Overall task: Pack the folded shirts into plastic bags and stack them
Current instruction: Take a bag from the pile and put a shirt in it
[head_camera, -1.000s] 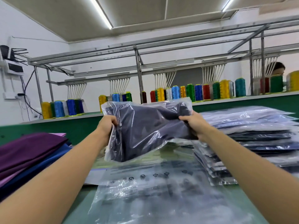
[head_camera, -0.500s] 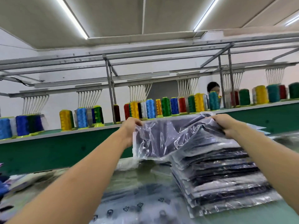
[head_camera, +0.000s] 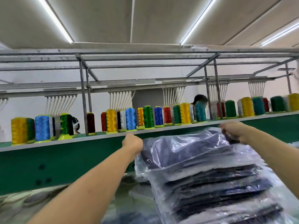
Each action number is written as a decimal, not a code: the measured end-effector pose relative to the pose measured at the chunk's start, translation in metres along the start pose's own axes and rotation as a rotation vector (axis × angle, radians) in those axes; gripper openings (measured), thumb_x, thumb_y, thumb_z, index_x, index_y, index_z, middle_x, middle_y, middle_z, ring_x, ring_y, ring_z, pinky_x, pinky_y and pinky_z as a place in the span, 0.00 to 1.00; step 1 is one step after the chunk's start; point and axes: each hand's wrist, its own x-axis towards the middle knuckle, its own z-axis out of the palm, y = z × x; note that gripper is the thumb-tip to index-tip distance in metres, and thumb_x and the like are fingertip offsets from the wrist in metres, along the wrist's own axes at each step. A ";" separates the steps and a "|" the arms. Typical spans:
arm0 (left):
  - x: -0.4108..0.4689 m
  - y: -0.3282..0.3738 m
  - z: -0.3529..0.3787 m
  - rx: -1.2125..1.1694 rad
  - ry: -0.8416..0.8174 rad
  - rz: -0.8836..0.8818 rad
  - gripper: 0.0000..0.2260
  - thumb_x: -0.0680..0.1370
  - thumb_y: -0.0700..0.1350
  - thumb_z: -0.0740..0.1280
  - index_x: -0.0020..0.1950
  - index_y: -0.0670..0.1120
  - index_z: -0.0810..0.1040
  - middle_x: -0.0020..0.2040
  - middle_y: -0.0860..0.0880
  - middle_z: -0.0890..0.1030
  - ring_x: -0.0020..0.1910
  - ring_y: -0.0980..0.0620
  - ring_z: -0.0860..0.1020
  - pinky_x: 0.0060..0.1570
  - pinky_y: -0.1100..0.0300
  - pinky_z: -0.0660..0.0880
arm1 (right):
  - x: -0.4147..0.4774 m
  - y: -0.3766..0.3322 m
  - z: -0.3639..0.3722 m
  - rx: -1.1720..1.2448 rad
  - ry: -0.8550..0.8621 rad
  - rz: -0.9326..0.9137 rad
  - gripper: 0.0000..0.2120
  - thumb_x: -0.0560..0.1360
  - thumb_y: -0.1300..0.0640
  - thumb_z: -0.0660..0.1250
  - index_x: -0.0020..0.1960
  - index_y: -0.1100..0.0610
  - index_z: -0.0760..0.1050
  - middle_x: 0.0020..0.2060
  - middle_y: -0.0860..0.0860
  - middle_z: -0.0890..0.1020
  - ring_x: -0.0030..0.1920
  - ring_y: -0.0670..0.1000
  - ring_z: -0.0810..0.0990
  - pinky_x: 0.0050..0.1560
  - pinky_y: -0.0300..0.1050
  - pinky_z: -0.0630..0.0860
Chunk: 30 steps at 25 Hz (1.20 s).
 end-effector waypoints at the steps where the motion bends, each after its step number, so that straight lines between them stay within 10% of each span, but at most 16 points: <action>1: 0.006 0.000 0.004 -0.019 -0.021 -0.017 0.15 0.80 0.35 0.60 0.65 0.35 0.78 0.63 0.35 0.79 0.61 0.36 0.79 0.61 0.45 0.78 | 0.006 0.002 0.002 -0.060 0.022 -0.031 0.09 0.81 0.68 0.57 0.48 0.65 0.76 0.35 0.60 0.73 0.31 0.53 0.68 0.27 0.43 0.67; 6: 0.018 0.005 0.026 -0.096 -0.047 -0.095 0.17 0.80 0.36 0.59 0.69 0.34 0.71 0.62 0.34 0.77 0.52 0.41 0.76 0.46 0.54 0.70 | 0.036 0.005 0.015 -0.490 0.160 -0.216 0.15 0.79 0.67 0.62 0.62 0.63 0.80 0.60 0.61 0.82 0.58 0.61 0.80 0.62 0.53 0.77; 11: 0.024 0.008 0.042 -0.231 -0.086 -0.146 0.14 0.78 0.35 0.55 0.62 0.36 0.69 0.51 0.40 0.76 0.49 0.41 0.77 0.45 0.54 0.71 | 0.040 0.010 0.024 -0.856 0.301 -0.338 0.15 0.80 0.51 0.63 0.66 0.48 0.78 0.63 0.56 0.80 0.58 0.59 0.77 0.61 0.55 0.74; 17: 0.018 0.012 0.060 -0.178 -0.121 -0.103 0.06 0.80 0.37 0.57 0.51 0.38 0.72 0.49 0.38 0.76 0.47 0.40 0.74 0.48 0.52 0.72 | 0.031 0.000 0.047 -0.872 -0.301 -0.339 0.28 0.82 0.34 0.52 0.75 0.47 0.71 0.75 0.50 0.71 0.72 0.56 0.70 0.75 0.52 0.62; 21: 0.014 0.005 0.056 -0.126 -0.089 -0.161 0.13 0.79 0.39 0.58 0.60 0.35 0.75 0.57 0.35 0.81 0.58 0.36 0.79 0.54 0.50 0.75 | 0.032 0.004 0.048 -0.873 -0.291 -0.349 0.28 0.83 0.35 0.51 0.76 0.47 0.68 0.77 0.50 0.68 0.75 0.55 0.67 0.77 0.53 0.59; 25: 0.005 0.004 0.062 -0.171 -0.115 -0.096 0.06 0.78 0.34 0.54 0.43 0.40 0.67 0.38 0.42 0.71 0.33 0.47 0.69 0.32 0.60 0.63 | 0.028 0.005 0.050 -0.793 -0.276 -0.367 0.27 0.83 0.36 0.51 0.76 0.47 0.69 0.76 0.50 0.70 0.73 0.55 0.69 0.75 0.50 0.61; 30: 0.004 0.012 0.068 -0.249 -0.128 -0.081 0.08 0.78 0.32 0.53 0.42 0.41 0.65 0.37 0.45 0.67 0.36 0.47 0.68 0.34 0.59 0.63 | 0.024 0.008 0.058 -0.668 -0.182 -0.389 0.22 0.84 0.40 0.55 0.69 0.50 0.77 0.67 0.54 0.79 0.64 0.57 0.76 0.64 0.48 0.69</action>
